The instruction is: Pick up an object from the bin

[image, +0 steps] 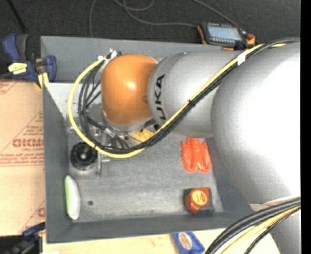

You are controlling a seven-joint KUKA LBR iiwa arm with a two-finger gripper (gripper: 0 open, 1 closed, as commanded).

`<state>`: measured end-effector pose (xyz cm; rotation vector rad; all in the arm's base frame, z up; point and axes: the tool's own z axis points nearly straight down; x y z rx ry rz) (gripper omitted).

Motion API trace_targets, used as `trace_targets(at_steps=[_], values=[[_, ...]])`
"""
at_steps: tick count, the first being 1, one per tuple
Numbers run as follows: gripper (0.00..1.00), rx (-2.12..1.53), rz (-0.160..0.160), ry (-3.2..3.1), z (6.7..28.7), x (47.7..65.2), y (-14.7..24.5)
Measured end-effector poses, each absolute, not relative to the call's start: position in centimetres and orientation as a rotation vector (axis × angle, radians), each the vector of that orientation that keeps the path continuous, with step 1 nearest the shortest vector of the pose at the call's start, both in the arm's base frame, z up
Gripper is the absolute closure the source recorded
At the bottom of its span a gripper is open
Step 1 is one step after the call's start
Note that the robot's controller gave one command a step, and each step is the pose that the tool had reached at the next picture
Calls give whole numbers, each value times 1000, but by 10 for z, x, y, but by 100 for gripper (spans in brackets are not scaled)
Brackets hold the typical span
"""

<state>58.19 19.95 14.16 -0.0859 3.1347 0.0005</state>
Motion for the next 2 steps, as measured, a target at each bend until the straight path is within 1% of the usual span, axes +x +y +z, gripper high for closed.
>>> trace_targets(at_steps=[1,2], values=[[0,-161,5,3134,117,589,222],[0,-282,0,3129,111,595,225]])
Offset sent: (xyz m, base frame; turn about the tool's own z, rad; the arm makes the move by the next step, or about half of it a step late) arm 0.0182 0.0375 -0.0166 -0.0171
